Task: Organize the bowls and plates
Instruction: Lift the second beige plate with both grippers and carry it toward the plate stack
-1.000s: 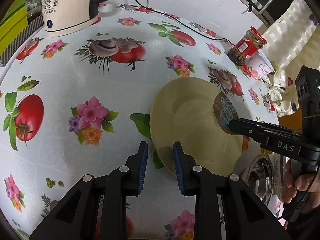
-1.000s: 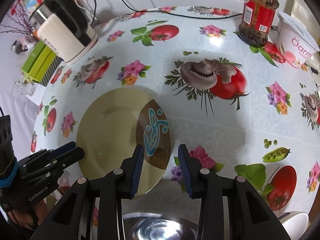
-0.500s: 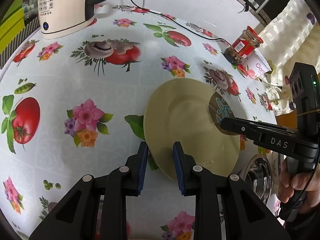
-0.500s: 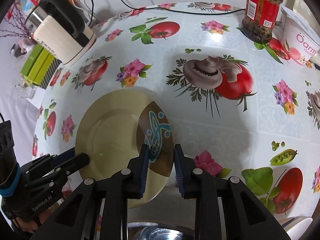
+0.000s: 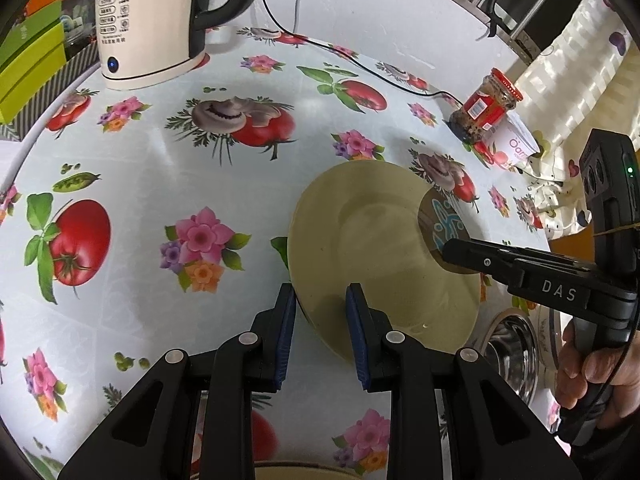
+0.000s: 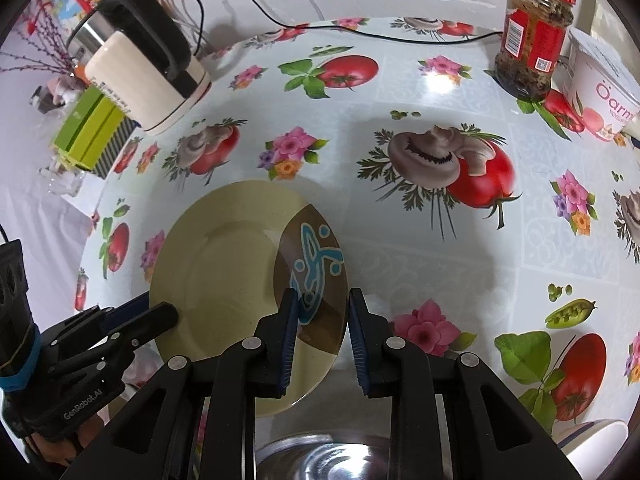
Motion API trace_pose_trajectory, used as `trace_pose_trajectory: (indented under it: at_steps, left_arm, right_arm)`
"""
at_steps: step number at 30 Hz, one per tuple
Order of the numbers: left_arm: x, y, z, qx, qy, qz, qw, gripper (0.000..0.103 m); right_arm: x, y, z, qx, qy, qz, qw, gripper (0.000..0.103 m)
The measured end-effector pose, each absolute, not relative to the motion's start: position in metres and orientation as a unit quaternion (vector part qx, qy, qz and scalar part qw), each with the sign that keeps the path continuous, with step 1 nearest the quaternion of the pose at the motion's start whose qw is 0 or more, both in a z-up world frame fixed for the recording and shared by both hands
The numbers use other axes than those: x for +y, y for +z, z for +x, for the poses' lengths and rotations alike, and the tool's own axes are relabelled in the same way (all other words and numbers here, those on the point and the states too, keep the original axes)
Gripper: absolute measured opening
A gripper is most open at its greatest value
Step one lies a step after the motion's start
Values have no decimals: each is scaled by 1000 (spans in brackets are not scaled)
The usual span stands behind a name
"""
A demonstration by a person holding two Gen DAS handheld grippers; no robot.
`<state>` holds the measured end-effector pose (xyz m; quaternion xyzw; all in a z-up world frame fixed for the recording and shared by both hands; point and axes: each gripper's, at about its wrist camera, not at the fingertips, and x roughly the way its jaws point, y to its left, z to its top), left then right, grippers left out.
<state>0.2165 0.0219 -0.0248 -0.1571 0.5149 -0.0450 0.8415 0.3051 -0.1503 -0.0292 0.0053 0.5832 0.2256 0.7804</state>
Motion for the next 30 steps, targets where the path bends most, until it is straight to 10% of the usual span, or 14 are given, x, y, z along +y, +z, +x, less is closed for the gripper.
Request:
trace_pose_trajectory:
  at_steps: [30]
  left_arm:
    - [52, 13, 143, 485, -5, -167, 858, 27]
  right_arm:
    - [-117, 8, 239, 560, 272, -13, 783, 24]
